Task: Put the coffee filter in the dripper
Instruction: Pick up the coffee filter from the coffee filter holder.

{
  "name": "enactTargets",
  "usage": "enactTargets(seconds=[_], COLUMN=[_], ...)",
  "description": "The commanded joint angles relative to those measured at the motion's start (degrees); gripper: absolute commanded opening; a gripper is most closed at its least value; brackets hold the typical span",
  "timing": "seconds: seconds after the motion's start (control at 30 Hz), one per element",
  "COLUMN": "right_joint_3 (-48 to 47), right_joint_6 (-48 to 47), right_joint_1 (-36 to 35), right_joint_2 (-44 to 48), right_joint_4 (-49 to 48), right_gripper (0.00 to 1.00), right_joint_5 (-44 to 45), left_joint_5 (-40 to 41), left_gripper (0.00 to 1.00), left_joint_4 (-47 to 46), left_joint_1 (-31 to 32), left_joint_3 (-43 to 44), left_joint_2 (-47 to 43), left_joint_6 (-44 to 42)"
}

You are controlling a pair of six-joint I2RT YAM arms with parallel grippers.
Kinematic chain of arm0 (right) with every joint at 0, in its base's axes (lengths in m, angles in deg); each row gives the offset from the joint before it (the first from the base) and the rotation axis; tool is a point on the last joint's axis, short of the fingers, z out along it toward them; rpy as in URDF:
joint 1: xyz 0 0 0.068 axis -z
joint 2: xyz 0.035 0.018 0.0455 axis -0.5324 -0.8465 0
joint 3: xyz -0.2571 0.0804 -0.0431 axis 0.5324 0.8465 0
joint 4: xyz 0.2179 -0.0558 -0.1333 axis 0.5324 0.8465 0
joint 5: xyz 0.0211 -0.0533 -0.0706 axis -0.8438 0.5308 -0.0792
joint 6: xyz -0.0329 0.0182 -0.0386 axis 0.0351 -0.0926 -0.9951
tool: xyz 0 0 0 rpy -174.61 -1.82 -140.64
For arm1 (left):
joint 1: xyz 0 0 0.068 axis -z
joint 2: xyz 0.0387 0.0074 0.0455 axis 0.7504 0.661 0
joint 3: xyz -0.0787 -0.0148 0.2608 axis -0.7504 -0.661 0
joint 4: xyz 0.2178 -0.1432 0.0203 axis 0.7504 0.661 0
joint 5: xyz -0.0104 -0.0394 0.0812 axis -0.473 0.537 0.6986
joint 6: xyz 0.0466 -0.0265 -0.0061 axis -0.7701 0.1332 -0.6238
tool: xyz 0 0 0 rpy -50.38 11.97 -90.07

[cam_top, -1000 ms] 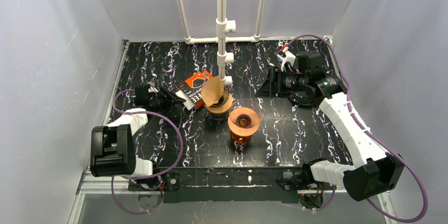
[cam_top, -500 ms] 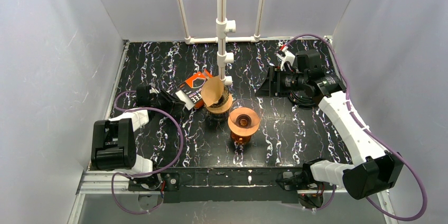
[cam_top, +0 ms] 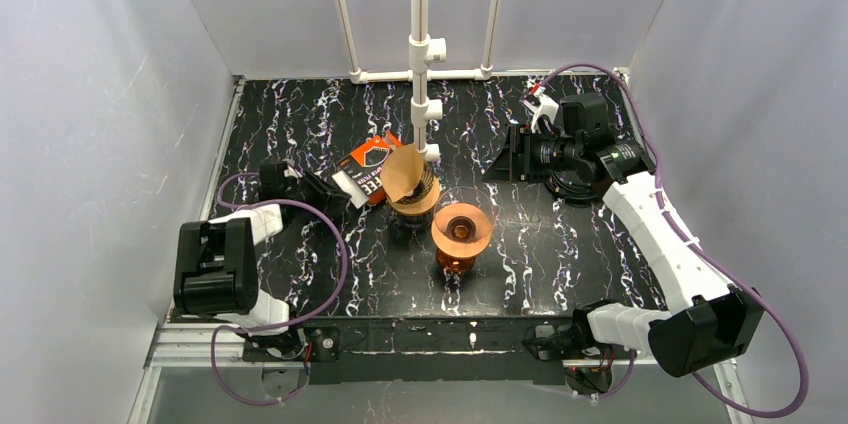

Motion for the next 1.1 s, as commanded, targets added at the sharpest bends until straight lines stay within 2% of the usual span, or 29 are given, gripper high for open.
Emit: enactTargets(seconds=[0.0,0.4,0.57,0.93,1.07], right_joint_3=[-3.0,-3.0,-2.8,-2.6,-2.5], right_joint_6=[-0.2,0.1,0.2,0.3,0.4], right_joint_1=[0.2,0.3,0.3,0.3,0.3], right_joint_2=[0.1,0.1,0.2,0.6,0.9], right_joint_4=[-1.1,-1.2,-1.2,-1.2,-1.2], right_gripper=[0.68,0.68,0.68,0.68,0.68], right_joint_5=[-0.4,-0.5,-0.5,-0.3,-0.3], left_joint_5=[-0.5,-0.9,-1.0,-0.8,-0.7], left_gripper=[0.35,0.35,0.31,0.03,0.00], left_joint_4=[-1.3,-4.3,-5.2,-5.8,-5.8], left_joint_1=[-0.2,0.0,0.7,0.9,0.9], left_joint_3=[0.5,1.2,1.5,0.7,0.1], left_joint_2=[0.8,2.7,3.5,2.4,1.8], left_joint_6=[-0.5,1.8,2.4,2.7,2.6])
